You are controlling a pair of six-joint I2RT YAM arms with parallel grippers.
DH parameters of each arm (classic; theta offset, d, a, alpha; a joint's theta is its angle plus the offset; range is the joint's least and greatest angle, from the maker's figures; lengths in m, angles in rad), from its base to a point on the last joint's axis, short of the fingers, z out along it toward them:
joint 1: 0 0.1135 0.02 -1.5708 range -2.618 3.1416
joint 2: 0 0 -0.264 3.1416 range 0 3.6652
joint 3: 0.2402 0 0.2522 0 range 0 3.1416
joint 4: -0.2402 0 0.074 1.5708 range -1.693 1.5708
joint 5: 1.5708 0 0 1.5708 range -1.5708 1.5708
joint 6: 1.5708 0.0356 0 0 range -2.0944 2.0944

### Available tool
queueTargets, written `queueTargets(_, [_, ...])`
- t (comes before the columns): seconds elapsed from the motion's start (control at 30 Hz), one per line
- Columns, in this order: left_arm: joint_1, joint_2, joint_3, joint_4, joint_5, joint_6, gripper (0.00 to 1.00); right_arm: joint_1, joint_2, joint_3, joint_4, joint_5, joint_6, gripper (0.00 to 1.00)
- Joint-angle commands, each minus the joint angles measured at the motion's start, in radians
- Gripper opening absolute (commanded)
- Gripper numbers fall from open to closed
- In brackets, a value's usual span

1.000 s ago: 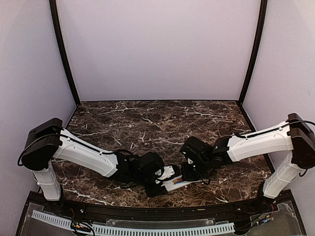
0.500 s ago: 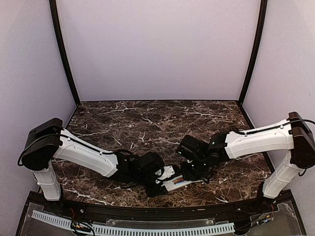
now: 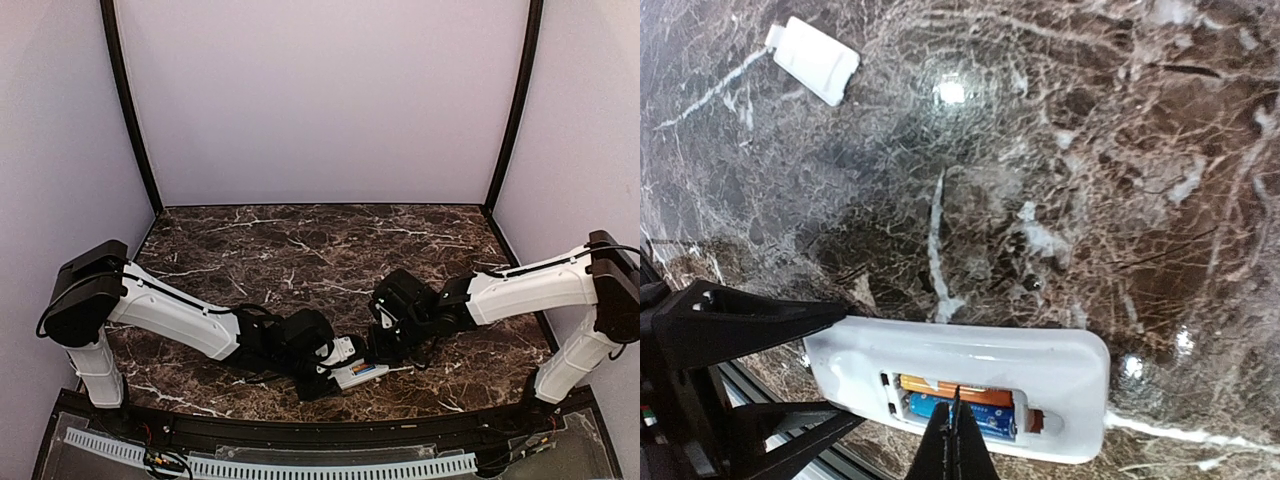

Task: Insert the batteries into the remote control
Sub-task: Press the battery in the battery compartment.

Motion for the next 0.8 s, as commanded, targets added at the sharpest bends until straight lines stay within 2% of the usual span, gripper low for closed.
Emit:
queueTargets(0.0, [-0.006,0.09,-0.041,-0.176,0.018,-0.007,0.0,-0.004,0.072,-0.031,0.077,-0.061,0.004,0.0])
queueTargets(0.23, [-0.006,0.09,-0.041,-0.178,0.011,-0.005,0.0,-0.005,0.08,-0.045,-0.005,-0.002,0.014,0.0])
queueTargets(0.6, [-0.005,0.092,-0.035,-0.19,-0.011,0.001,0.0,-0.016,-0.061,0.052,-0.032,-0.004,-0.046,0.0])
queueTargets(0.63, [-0.006,0.092,-0.029,-0.199,-0.008,0.001,0.01,-0.019,-0.076,0.048,-0.032,0.005,-0.045,0.0])
queueTargets(0.77, [-0.004,0.072,-0.012,-0.215,-0.027,0.05,0.14,-0.04,-0.147,0.018,-0.013,0.029,-0.047,0.0])
